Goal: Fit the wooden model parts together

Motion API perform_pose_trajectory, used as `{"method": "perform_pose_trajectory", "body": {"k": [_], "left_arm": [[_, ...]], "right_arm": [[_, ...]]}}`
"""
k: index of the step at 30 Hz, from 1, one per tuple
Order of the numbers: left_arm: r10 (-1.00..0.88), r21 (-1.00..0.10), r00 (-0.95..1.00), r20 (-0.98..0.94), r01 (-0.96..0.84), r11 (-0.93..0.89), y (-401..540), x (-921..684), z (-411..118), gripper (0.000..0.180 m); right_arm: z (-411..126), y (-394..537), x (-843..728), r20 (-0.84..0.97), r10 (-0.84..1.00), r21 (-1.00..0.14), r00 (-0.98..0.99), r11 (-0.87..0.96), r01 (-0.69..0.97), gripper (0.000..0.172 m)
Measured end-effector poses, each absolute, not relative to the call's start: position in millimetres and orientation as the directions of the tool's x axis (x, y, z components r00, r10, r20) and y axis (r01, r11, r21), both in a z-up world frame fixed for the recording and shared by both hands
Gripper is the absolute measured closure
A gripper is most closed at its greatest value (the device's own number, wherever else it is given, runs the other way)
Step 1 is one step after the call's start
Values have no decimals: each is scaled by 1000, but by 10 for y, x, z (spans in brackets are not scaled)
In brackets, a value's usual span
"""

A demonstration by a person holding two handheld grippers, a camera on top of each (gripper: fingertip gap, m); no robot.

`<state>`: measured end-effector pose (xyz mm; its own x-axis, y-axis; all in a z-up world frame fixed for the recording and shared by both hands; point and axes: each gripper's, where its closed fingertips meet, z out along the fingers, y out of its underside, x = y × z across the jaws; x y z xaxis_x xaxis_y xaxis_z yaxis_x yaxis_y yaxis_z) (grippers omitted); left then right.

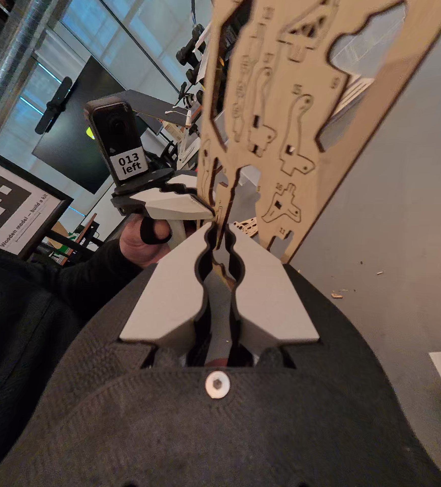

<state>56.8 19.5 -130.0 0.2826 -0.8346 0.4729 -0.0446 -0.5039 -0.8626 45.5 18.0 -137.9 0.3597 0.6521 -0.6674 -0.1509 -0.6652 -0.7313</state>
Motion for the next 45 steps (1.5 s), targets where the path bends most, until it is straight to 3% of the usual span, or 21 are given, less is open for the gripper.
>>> {"method": "perform_pose_trajectory", "body": {"k": [7,12,32,45], "left_arm": [[-752,-779,212,624,92,-621,213,586,-1217,178],[-690,-702,143,710,219,-677,224,575,-1195,178],[-773,-877,426,469,120,-466,297,567,-1356,179],[-753,-819,322,574,213,-533,281,590,-1218,179]], "right_arm": [[-1271,215,500,-717,625,-697,310,-622,-357,169],[-1237,240,507,-689,633,-724,353,-577,-379,169],[-1405,307,470,-565,581,-812,585,-520,-267,169],[-1205,303,518,-633,612,-774,474,-495,-396,171]]}}
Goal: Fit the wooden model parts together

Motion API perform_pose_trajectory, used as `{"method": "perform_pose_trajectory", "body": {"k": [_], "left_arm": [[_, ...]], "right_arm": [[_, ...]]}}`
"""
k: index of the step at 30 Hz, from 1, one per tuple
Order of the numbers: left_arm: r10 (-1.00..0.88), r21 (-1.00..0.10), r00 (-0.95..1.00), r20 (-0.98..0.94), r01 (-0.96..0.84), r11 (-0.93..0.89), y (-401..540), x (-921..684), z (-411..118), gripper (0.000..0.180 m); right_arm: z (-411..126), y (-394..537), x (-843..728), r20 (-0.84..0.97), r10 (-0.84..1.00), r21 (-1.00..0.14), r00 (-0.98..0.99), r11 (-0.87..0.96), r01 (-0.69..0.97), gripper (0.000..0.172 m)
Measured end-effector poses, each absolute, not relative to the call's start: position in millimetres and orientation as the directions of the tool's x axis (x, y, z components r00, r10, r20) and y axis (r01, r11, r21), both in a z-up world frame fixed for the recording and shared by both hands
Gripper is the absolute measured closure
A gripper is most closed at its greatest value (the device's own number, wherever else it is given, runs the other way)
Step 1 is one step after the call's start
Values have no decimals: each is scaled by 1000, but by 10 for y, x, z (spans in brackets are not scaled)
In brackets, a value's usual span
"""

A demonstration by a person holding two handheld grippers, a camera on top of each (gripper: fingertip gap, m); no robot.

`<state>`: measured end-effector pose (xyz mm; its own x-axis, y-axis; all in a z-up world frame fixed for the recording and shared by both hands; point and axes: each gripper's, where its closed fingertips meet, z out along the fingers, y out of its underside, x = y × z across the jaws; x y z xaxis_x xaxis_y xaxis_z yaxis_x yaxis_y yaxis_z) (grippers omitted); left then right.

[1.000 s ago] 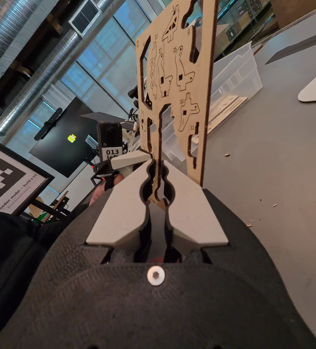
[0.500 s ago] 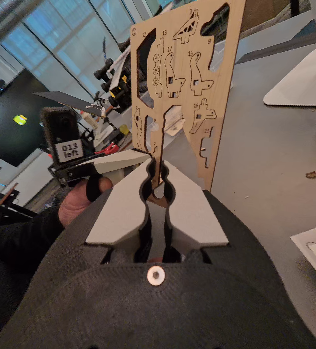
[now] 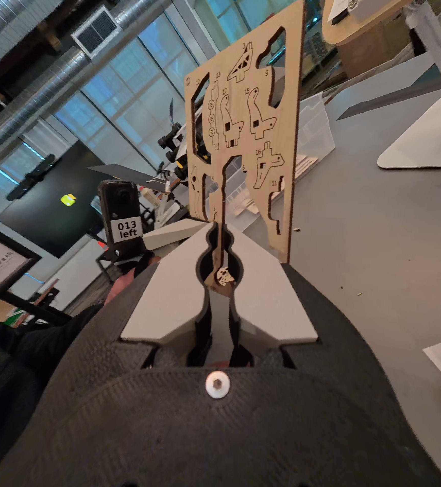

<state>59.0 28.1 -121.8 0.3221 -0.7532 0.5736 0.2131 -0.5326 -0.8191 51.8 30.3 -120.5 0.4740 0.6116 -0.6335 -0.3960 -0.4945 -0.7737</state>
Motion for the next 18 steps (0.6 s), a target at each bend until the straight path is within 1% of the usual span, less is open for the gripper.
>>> {"method": "perform_pose_trajectory", "body": {"k": [2,5,11,14,16,18], "left_arm": [[-761,-824,314,567,204,-529,250,624,-1202,179],[-761,-820,308,572,214,-530,256,629,-1186,179],[-775,-842,329,540,192,-505,235,642,-1175,179],[-794,-878,379,475,146,-456,235,649,-1190,179],[-802,-898,413,431,113,-425,236,665,-1212,178],[-811,-918,442,383,80,-390,251,662,-1199,178]], "right_arm": [[-1213,292,517,-647,618,-762,447,-510,-398,167],[-1191,296,519,-618,621,-786,482,-485,-383,168],[-1177,275,529,-623,630,-783,464,-496,-377,169],[-1191,283,544,-611,626,-792,484,-495,-358,169],[-1211,301,574,-562,610,-824,559,-469,-318,170],[-1193,300,564,-561,604,-825,566,-467,-319,170]]}}
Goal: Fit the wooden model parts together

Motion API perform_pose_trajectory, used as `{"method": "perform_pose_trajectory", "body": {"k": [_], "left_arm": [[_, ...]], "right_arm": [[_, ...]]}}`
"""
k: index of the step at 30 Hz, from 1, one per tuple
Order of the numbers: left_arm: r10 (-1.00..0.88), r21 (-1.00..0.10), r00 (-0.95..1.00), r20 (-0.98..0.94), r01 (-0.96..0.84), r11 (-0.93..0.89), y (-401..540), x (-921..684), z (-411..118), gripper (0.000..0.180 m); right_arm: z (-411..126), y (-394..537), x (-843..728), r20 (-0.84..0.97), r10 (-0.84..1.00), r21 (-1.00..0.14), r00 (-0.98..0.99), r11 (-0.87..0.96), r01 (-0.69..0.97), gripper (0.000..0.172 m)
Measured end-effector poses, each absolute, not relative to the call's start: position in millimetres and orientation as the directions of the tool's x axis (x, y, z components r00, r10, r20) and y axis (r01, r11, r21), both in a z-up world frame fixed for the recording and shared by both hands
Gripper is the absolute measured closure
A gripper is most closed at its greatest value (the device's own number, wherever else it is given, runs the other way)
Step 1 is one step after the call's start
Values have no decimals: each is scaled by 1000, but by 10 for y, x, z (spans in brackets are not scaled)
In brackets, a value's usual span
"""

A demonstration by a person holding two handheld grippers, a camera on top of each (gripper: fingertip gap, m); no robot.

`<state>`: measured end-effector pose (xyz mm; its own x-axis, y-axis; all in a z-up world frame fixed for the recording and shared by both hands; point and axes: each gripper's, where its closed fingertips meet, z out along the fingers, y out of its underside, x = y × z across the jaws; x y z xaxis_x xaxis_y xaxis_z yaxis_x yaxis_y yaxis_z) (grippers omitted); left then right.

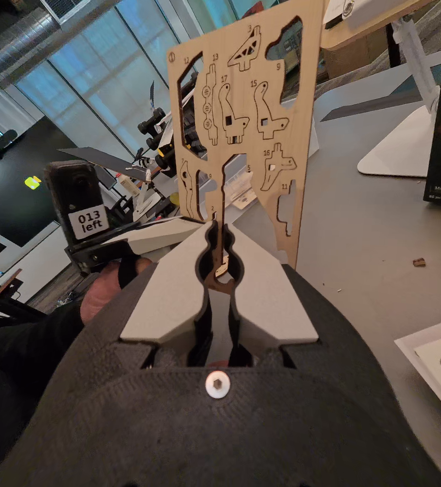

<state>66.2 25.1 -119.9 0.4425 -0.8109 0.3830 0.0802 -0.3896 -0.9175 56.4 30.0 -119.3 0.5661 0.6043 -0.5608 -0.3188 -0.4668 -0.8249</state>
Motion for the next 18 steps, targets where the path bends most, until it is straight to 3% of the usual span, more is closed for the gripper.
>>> {"method": "perform_pose_trajectory", "body": {"k": [11,18], "left_arm": [[-770,-849,359,528,199,-490,310,636,-1120,179],[-791,-876,377,481,173,-450,277,655,-1094,179]], "right_arm": [[-1229,259,546,-539,635,-835,553,-488,-254,170],[-1184,252,554,-566,627,-820,536,-494,-289,171]]}}
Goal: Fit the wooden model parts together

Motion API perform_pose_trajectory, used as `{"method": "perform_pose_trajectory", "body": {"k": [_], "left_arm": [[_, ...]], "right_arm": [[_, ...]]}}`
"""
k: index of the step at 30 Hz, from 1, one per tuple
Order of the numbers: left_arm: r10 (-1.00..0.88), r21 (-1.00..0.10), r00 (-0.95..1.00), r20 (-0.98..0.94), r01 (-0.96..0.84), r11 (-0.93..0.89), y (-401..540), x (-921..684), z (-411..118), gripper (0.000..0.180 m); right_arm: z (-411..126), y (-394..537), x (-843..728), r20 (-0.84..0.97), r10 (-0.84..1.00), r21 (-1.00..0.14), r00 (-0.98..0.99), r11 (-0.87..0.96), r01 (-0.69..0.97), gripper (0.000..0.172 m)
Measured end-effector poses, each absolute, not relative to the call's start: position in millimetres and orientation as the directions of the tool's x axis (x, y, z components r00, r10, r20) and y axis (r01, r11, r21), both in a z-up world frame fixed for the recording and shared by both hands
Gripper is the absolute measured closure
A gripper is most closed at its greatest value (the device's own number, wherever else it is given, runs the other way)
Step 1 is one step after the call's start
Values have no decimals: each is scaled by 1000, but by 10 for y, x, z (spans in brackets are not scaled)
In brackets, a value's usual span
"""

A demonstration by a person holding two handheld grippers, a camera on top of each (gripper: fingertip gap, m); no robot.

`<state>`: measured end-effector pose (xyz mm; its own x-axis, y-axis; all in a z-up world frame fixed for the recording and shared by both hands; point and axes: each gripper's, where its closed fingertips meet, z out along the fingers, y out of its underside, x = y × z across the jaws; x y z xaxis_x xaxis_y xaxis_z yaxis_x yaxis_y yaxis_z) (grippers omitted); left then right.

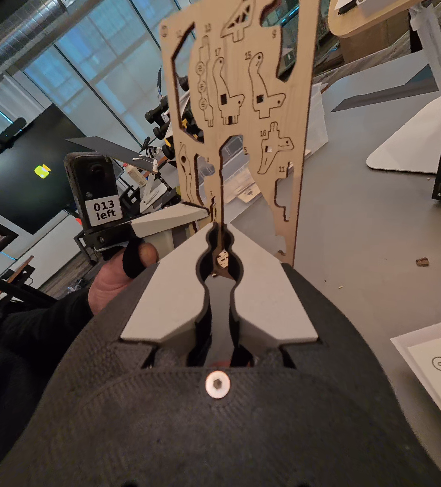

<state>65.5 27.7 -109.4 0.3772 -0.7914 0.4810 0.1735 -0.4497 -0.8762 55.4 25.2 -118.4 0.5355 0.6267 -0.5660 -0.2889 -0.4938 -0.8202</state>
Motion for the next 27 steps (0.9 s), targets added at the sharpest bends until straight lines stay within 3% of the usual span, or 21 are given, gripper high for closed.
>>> {"method": "perform_pose_trajectory", "body": {"k": [5,14,21,24,27], "left_arm": [[-801,-896,406,441,148,-418,263,663,-1101,179],[-798,-955,544,259,19,-297,305,624,-1193,178],[-800,-973,589,-112,-228,-32,319,556,-1135,179],[-814,-926,502,-293,-359,112,272,547,-1114,179],[-902,-910,298,-313,-364,196,51,605,-1048,179]], "right_arm": [[-1176,270,589,-593,606,-802,530,-501,-325,170],[-1275,308,554,-499,561,-846,660,-482,-230,171],[-1255,233,690,-486,621,-857,615,-476,-197,165],[-1115,219,1053,-452,615,-879,647,-429,-206,161],[-885,231,1487,-438,593,-894,676,-367,-257,165]]}}
